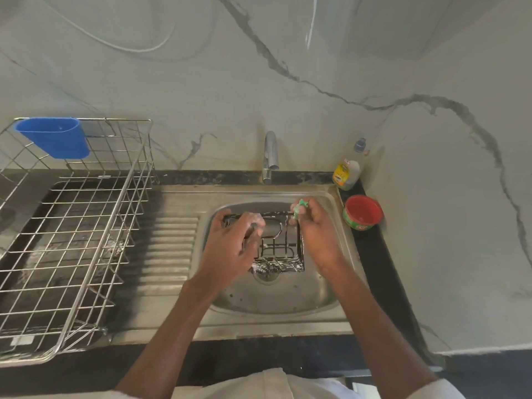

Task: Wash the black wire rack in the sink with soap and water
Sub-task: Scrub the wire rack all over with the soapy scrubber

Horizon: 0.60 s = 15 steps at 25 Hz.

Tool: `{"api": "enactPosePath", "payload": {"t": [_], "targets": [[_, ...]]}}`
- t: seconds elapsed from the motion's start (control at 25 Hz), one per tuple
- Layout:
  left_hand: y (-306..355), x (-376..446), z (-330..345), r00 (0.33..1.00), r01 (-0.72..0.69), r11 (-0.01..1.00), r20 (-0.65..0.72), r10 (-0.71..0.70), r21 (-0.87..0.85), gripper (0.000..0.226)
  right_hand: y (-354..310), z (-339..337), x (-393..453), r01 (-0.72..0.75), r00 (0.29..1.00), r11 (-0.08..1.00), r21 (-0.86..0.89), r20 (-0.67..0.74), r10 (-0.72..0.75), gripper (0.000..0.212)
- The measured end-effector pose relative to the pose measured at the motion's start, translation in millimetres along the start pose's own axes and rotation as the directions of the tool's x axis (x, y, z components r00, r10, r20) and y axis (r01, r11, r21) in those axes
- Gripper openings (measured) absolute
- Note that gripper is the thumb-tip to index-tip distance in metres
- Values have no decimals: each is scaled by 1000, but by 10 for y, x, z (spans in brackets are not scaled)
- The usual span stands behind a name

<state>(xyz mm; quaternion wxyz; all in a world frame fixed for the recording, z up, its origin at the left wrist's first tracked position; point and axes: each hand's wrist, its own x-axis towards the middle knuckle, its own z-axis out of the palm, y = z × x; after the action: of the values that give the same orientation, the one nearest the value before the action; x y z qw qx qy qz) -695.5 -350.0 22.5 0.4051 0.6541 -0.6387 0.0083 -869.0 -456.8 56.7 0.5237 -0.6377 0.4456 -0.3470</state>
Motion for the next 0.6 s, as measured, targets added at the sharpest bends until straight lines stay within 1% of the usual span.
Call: {"api": "enactPosePath", "payload": {"t": [0.04,0.08,0.12,0.16,0.2,0.24,0.28,0.32,0.36,0.4,0.48,0.52,0.56,0.6], "targets": [[37,-111,21,998,20,1000,-67,-20,1,21,25,67,-51,20,998,1000,-6,-65,-20,20],[66,-222,65,986,81,996,-142,-87,-48,25,60,128,-91,31,991,999,-14,-130,-33,18],[113,-298,90,948,225,962,-193,-253,-155,32,85,182,-125,31,982,999,-32,-183,-36,15],[171,-309,101,852,439,843,-154,-501,-310,48,102,239,-173,23,976,998,-59,-216,-35,14],[252,-236,81,675,662,595,19,-737,-456,68,130,298,-229,17,975,995,-100,-219,-39,13],[288,-133,61,443,803,245,270,-855,-544,81,174,367,-287,20,981,988,-153,-186,-48,15],[272,-39,70,230,823,-108,501,-834,-557,81,230,434,-351,27,991,978,-208,-123,-54,20],[234,54,71,103,790,-333,646,-756,-515,72,309,492,-405,51,997,965,-258,-44,-65,24],[171,107,97,41,784,-402,685,-727,-473,63,382,528,-450,89,996,951,-295,36,-82,26],[151,139,127,21,808,-381,667,-745,-450,57,433,538,-481,127,989,940,-318,117,-94,26],[101,125,263,20,857,-275,562,-827,-435,48,494,507,-493,181,963,929,-323,248,-102,19],[92,93,351,33,861,-227,496,-868,-455,46,493,462,-478,168,960,932,-322,267,-81,13],[26,35,473,37,855,-205,450,-892,-477,51,498,403,-458,119,970,935,-334,241,-38,9],[-1,-2,544,45,845,-182,406,-913,-503,64,503,335,-428,49,986,929,-366,166,13,8]]}}
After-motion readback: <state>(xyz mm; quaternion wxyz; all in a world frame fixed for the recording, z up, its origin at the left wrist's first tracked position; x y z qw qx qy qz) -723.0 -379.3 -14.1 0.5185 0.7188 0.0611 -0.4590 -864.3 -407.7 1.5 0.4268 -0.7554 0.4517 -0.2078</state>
